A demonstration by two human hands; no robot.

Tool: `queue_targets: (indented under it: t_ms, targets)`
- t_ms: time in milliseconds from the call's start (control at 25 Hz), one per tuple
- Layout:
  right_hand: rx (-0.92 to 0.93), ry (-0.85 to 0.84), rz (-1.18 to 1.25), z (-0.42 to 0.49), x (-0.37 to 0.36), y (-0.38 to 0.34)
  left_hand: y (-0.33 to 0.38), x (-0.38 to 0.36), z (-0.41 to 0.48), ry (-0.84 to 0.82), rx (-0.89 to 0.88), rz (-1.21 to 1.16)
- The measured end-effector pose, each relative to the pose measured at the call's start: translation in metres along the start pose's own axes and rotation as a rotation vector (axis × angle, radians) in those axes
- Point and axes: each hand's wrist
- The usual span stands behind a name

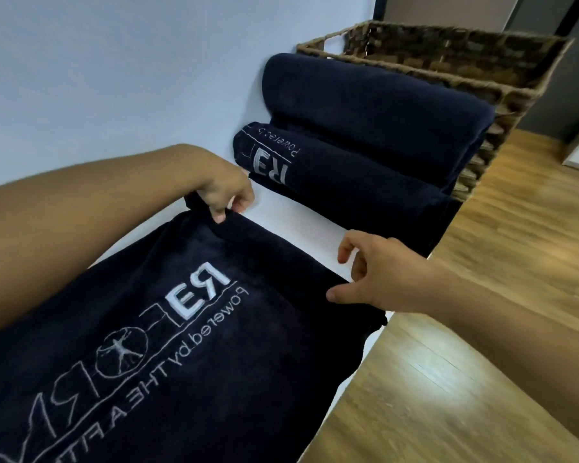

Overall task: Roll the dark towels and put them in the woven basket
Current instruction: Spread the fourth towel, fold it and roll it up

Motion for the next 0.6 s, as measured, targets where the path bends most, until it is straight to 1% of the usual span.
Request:
queue_targets:
  t_ms: [80,200,280,360,400,440,560,600]
  targets:
    - [-0.084,-0.014,-0.037,-0.003,-0.008,-0.002,-0.008,-0.009,0.002,-0.018,-0.073,-0.096]
    - [-0.106,0.033,-0.061,-0.009,-0.022,-0.006,-0.021,-0.022,-0.008,-0.063,-0.191,-0.247]
    - [-0.082,0.088,-0.007,-0.013,-0.031,-0.005,-0.020,-0.022,-0.007,-0.052,-0.221,-0.236]
    - [-0.079,0.135,0.016,-0.015,-0.033,-0.003,-0.016,-0.021,-0.004,0.036,-0.229,-0.188]
    - [-0.076,0.160,0.005,-0.015,-0.031,-0.002,-0.015,-0.022,-0.004,0.116,-0.228,-0.172]
    - [-0.064,0.183,-0.031,-0.014,-0.028,-0.001,-0.015,-0.026,-0.004,0.237,-0.228,-0.168]
    - [0.042,0.290,-0.204,-0.011,-0.023,-0.001,-0.012,-0.051,-0.012,0.717,-0.169,-0.146]
    - [0.087,0.333,-0.241,-0.011,-0.025,-0.001,-0.008,-0.062,-0.014,0.843,-0.144,-0.116]
Point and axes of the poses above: each hand's wrist, its own z-axis towards the middle knuckle, its own x-axis out of the back of the hand, y = z × x, and after that the axes turned 2 degrees about z, right-handed
